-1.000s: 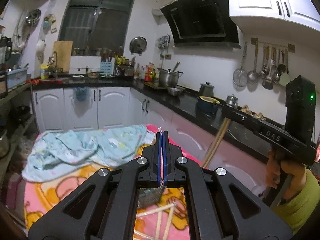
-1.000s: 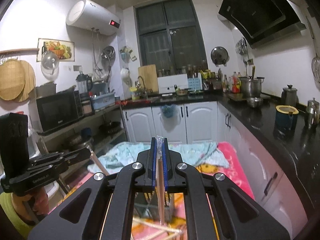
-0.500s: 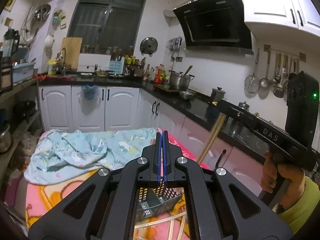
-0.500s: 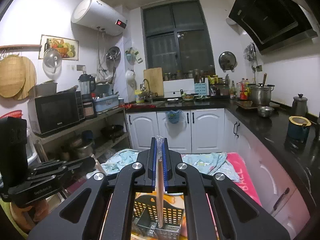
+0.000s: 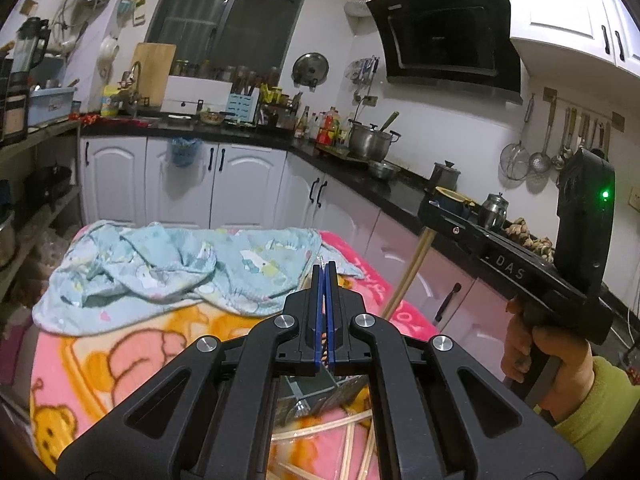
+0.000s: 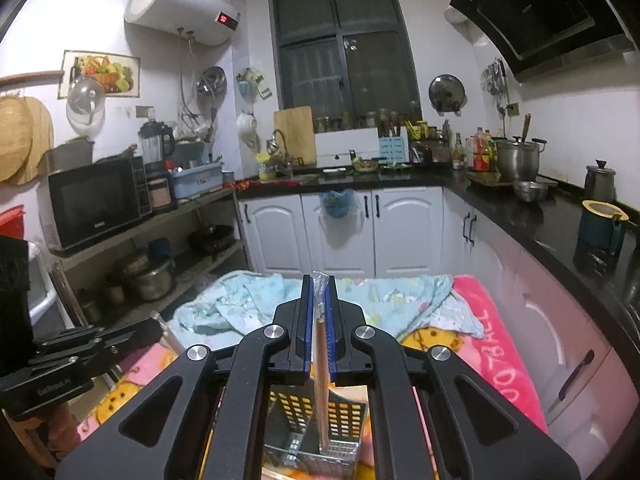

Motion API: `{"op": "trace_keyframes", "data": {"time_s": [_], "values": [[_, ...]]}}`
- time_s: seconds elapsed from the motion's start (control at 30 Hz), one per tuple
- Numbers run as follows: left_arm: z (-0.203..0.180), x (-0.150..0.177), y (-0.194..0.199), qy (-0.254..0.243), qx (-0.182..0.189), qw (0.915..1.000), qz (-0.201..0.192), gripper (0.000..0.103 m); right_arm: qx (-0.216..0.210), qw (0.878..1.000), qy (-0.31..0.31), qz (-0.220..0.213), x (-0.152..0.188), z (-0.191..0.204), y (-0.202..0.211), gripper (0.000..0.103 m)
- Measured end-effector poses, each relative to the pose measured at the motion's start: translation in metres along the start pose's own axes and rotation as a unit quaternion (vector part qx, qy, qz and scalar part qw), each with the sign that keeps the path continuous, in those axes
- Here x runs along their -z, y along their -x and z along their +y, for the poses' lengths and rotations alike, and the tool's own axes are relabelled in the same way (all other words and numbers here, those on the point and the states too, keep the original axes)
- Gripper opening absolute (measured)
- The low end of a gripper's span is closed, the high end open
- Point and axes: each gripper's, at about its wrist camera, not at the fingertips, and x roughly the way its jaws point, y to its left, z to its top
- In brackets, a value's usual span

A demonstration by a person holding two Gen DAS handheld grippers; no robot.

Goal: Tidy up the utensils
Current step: 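Lower the chopstick into the caddy and open the left tool, then move the left tool back toward the chopstick pile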

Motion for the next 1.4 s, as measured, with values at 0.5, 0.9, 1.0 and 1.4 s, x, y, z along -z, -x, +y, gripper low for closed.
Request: {"op": "trace_keyframes", "data": {"time_s": [0.5, 0.9, 1.0, 1.4], "values": [[0.033, 0.022, 0.029, 0.038, -0.068, 0.9967, -0.024, 0.072, 0.023, 0.999, -0.024, 0.006, 0.024, -0.020, 0.020, 0.053], [0.037, 0.042, 0.064, 0.058, -0.085, 0.9938, -0.043, 0.092, 0.012, 1.000, -0.003, 0.027, 0.053, -0.013, 0.051, 0.059], [0.039, 0.051, 0.068, 0.064, -0.090, 0.9932, -0.036, 0.092, 0.010, 0.999, 0.001, 0.031, 0.063, -0.008, 0.058, 0.059], [0.043, 0.090, 0.084, 0.074, -0.102, 0.9920, -0.009, 0.092, -0.005, 0.998, 0.026, 0.049, 0.094, 0.015, 0.080, 0.059]]}}
